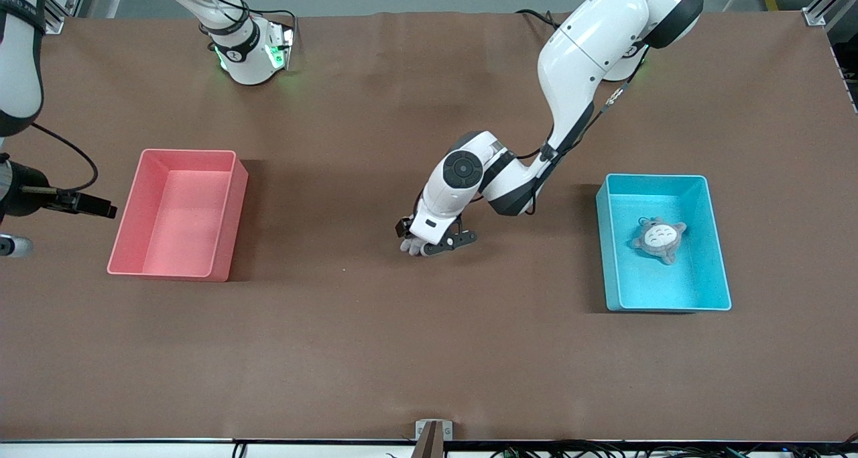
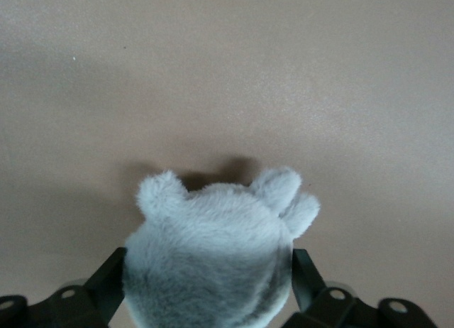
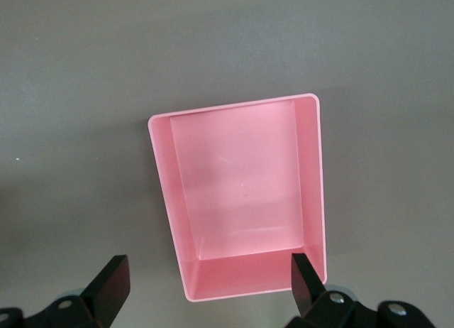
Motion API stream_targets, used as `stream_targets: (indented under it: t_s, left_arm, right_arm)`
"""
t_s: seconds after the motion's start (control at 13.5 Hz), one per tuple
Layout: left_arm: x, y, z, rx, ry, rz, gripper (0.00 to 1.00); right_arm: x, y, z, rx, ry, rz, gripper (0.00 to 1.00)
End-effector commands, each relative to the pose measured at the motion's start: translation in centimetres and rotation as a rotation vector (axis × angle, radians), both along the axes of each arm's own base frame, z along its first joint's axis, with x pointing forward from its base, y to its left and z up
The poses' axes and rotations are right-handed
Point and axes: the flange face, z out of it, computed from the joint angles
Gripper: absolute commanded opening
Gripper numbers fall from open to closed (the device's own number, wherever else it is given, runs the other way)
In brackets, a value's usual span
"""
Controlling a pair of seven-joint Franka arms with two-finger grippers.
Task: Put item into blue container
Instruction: 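Carry the second toy into the blue box with the left gripper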
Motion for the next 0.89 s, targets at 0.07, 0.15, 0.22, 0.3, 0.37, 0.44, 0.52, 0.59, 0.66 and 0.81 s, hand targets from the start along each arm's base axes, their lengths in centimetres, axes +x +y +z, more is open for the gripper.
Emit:
stream_targets:
  t_s: [0.07, 0.15, 0.22, 0.3, 0.37, 0.44, 0.52, 0.59, 0.66, 0.81]
  left_arm:
    - [0.0, -0.7, 0.2, -0.017, 0.0, 0.018, 0.52]
    - [0.0, -0.7, 0.4, -0.018, -0.003, 0.018, 0.44]
    - [0.2, -0.6, 0.6, -0.02, -0.005, 0.02, 0.37]
    - [0.3, -0.6, 1.1, -0.023, -0.01, 0.022, 0.33]
    - [0.6, -0.3, 1.6, -0.021, -0.014, 0.025, 0.31]
    - [1.4, 0.5, 2.7, -0.021, -0.027, 0.027, 0.31]
    - [2.2, 1.5, 4.4, -0.006, -0.029, 0.033, 0.31]
    - [3.0, 2.8, 6.2, 0.024, -0.018, 0.032, 0.31]
    - [3.6, 4.2, 8.0, 0.051, -0.008, 0.036, 0.31]
    - [4.3, 10.3, 12.7, 0.141, 0.016, 0.003, 0.31]
  right_arm:
    - [-4.9, 0.0, 1.0, 0.008, -0.046, 0.001, 1.0]
    - [-5.6, 0.2, 0.9, 0.01, -0.052, 0.005, 1.0]
    - [-5.9, 0.4, 1.0, 0.01, -0.052, 0.008, 1.0]
    - [-5.9, 0.6, 1.1, 0.01, -0.055, 0.011, 1.0]
    - [-5.9, 0.8, 1.4, 0.01, -0.06, 0.016, 1.0]
    - [-6.1, 0.9, 1.9, 0.01, -0.069, 0.016, 1.0]
    - [-6.2, 0.7, 2.4, 0.01, -0.075, 0.015, 1.0]
    - [-6.6, 0.6, 3.2, 0.01, -0.089, 0.015, 1.0]
    - [-6.7, 0.6, 3.7, 0.011, -0.097, 0.015, 1.0]
    - [-7.1, 0.6, 4.7, 0.011, -0.108, 0.016, 1.0]
